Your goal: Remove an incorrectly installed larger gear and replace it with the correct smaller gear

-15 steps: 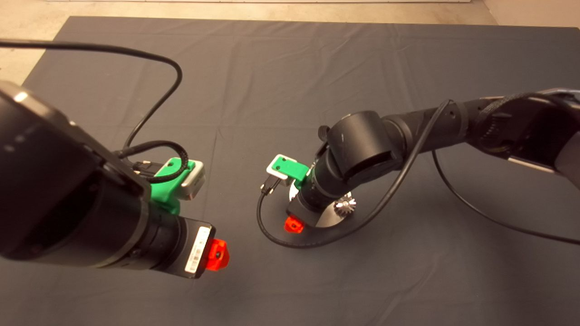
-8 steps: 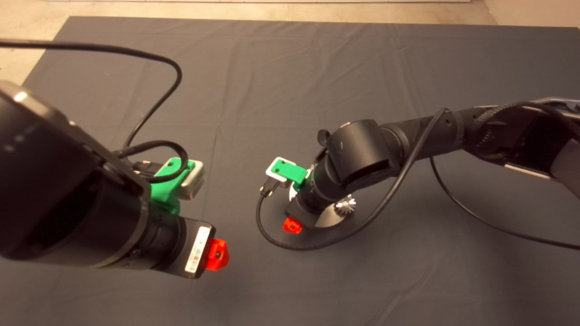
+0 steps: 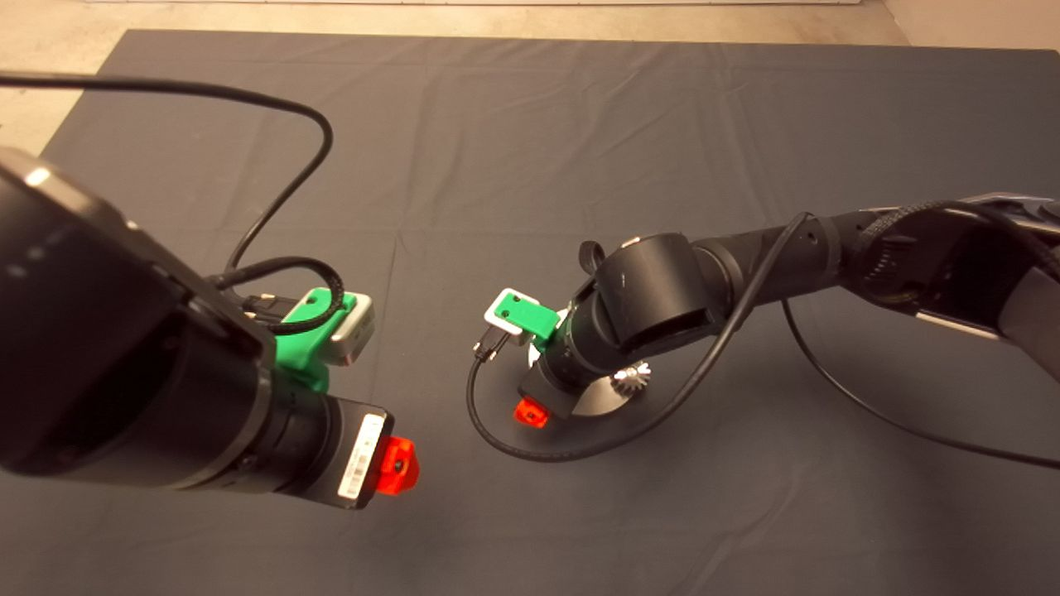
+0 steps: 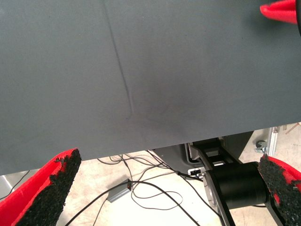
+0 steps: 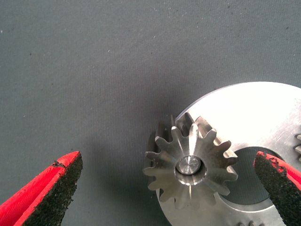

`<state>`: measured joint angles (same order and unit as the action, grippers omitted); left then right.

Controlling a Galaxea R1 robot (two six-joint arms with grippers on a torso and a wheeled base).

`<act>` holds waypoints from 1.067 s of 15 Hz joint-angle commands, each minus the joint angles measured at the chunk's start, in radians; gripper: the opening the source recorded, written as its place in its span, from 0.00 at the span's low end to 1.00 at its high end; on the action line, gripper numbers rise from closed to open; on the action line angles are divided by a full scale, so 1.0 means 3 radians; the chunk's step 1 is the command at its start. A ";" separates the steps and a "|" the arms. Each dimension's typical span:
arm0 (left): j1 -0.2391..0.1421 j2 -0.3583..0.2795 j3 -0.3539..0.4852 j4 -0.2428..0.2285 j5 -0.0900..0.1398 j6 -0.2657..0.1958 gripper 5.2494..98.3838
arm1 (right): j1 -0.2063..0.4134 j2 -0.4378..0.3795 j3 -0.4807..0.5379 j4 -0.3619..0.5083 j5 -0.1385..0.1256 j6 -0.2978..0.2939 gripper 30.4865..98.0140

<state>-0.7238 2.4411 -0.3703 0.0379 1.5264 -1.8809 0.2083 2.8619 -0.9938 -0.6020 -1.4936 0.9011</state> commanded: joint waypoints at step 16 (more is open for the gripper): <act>-0.0067 0.0012 0.0054 -0.0050 0.0439 -0.0025 0.99 | -0.0106 -0.0041 -0.0046 -0.0356 -0.0027 -0.0115 0.74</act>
<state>-0.7238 2.4411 -0.3702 0.0379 1.5264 -1.8809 0.1606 2.8481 -1.0057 -0.6727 -1.5004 0.8712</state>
